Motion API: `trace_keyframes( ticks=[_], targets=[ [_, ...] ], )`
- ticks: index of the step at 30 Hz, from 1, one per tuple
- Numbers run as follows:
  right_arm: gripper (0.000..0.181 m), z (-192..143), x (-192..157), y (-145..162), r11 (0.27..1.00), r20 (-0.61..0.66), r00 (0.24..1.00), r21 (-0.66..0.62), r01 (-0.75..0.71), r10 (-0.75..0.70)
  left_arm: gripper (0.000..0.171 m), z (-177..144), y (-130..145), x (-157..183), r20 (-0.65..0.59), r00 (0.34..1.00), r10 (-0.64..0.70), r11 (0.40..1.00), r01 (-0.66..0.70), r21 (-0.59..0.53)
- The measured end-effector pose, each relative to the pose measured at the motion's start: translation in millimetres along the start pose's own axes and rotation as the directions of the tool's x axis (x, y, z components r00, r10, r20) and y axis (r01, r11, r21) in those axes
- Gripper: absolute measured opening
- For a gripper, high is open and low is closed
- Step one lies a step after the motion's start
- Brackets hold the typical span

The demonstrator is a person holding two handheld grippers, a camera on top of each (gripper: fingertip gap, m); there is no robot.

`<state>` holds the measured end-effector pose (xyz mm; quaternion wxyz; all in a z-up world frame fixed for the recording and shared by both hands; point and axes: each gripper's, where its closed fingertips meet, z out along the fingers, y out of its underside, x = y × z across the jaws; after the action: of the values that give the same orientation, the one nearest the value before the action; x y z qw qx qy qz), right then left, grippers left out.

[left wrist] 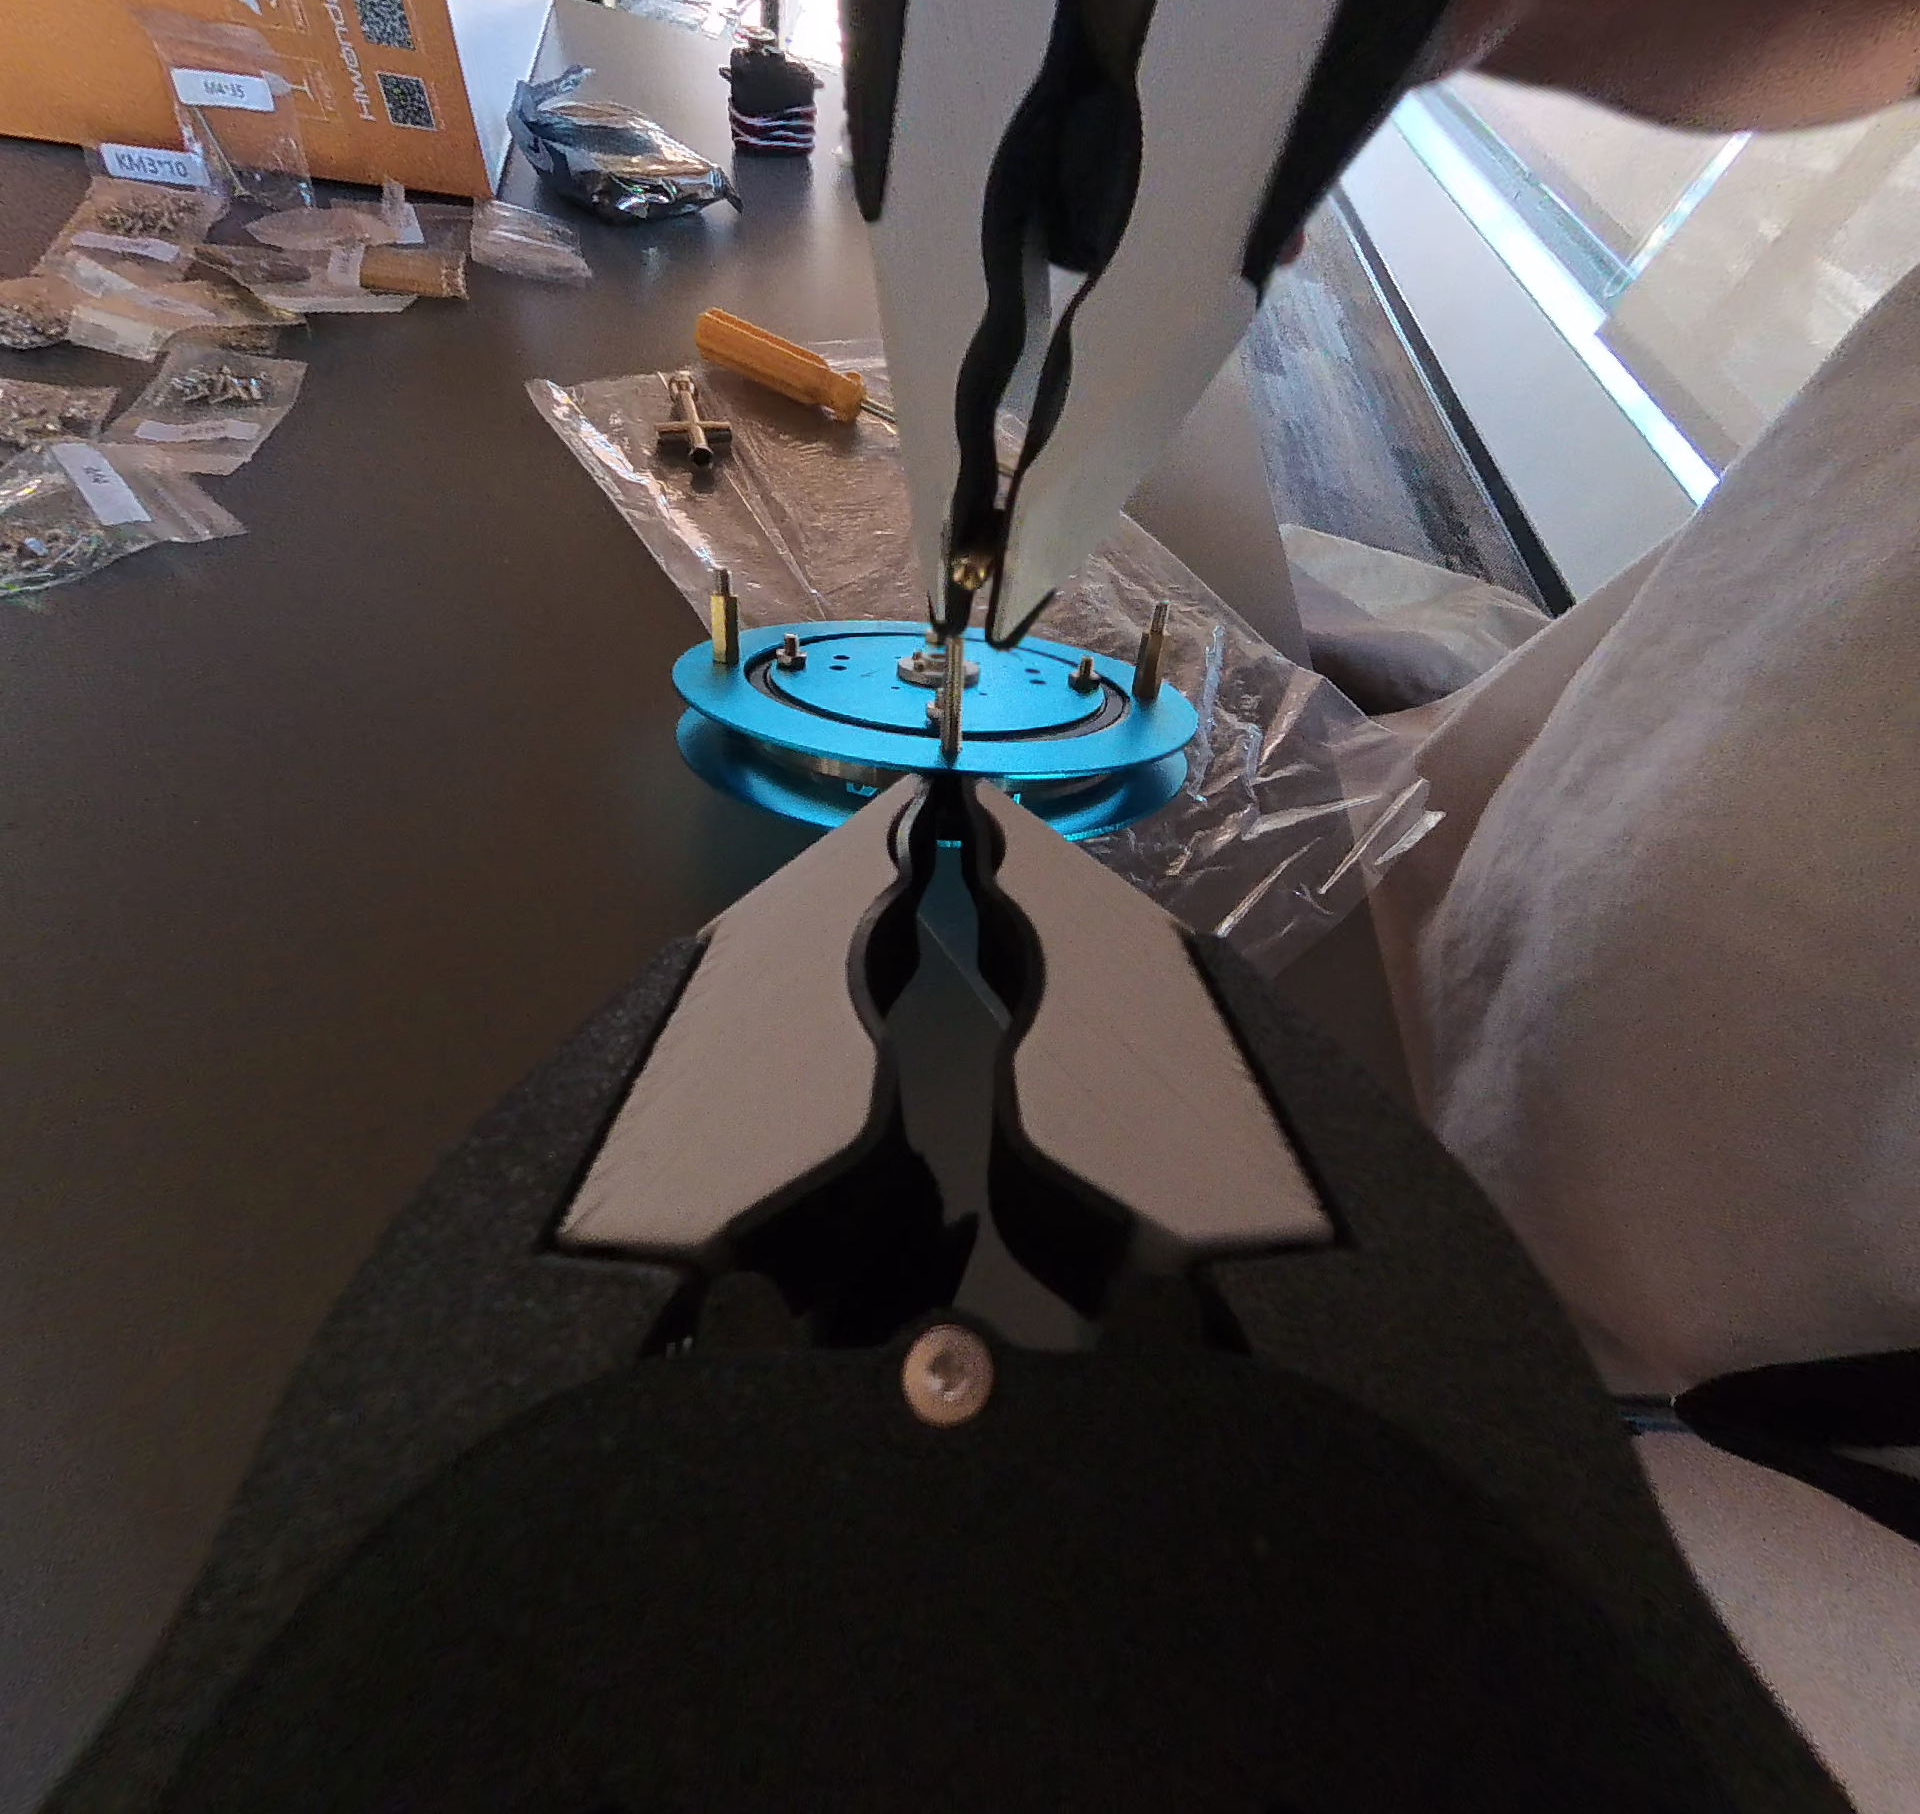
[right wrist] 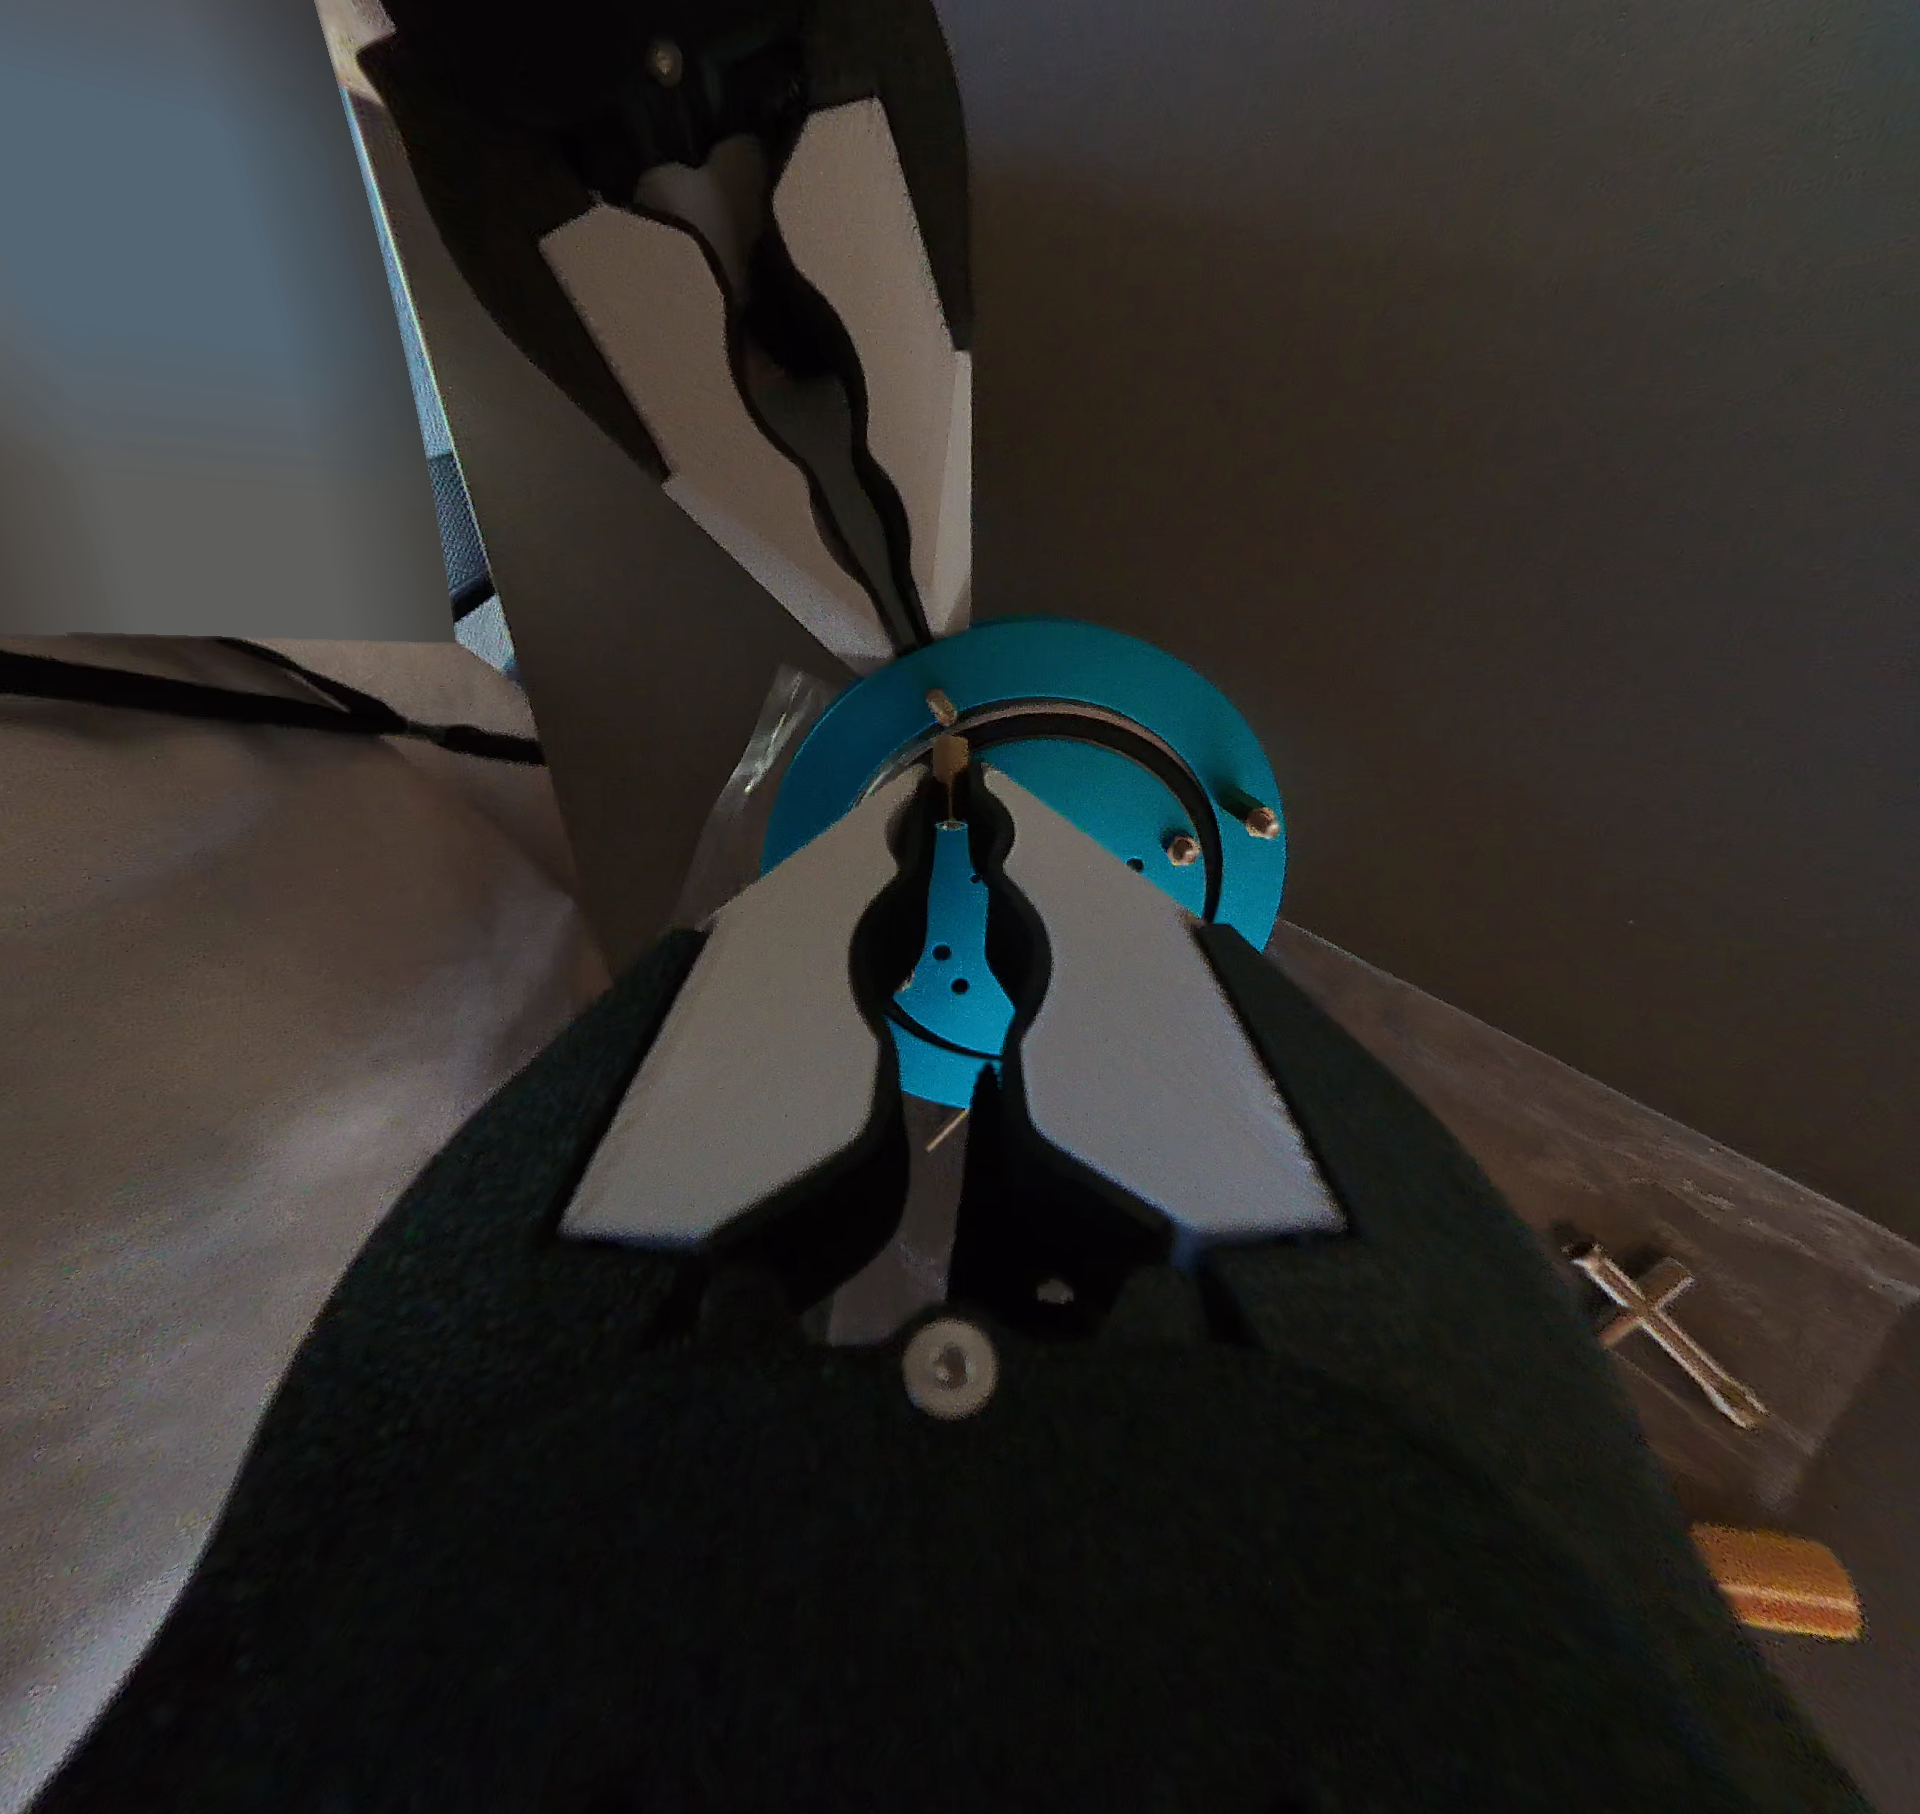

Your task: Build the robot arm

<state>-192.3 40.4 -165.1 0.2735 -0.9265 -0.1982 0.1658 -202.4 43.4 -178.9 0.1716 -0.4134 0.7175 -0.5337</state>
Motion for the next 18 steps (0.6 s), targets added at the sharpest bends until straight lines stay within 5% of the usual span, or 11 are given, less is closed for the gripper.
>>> trace_keyframes(
  ticks=[6,9,13,16,18],
  targets=[
    [0.004,-2,1,-9,0.983,-0.056,0.982,-0.044,0.179,-0.181,0.001,0,0,0,0.003,1.000,0.006,1.000,-0.006,0.001],
    [0.004,4,-2,4,0.985,-0.017,0.989,-0.093,0.144,-0.146,0.002,-1,-1,0,0.003,1.000,0.003,1.000,-0.003,0.004],
    [0.004,7,5,3,0.957,-0.118,0.954,-0.126,0.261,-0.276,0.002,-1,0,1,0.002,1.000,0.011,1.000,-0.011,0.003],
    [0.004,-7,20,2,0.970,-0.192,0.953,-0.115,0.215,-0.234,0.001,-1,0,0,0.000,1.000,0.003,1.000,-0.003,0.000],
    [0.004,-24,47,27,0.962,-0.265,0.937,-0.210,0.176,-0.230,0.001,-1,2,0,0.005,1.000,0.012,1.000,-0.012,-0.013]
  ],
)
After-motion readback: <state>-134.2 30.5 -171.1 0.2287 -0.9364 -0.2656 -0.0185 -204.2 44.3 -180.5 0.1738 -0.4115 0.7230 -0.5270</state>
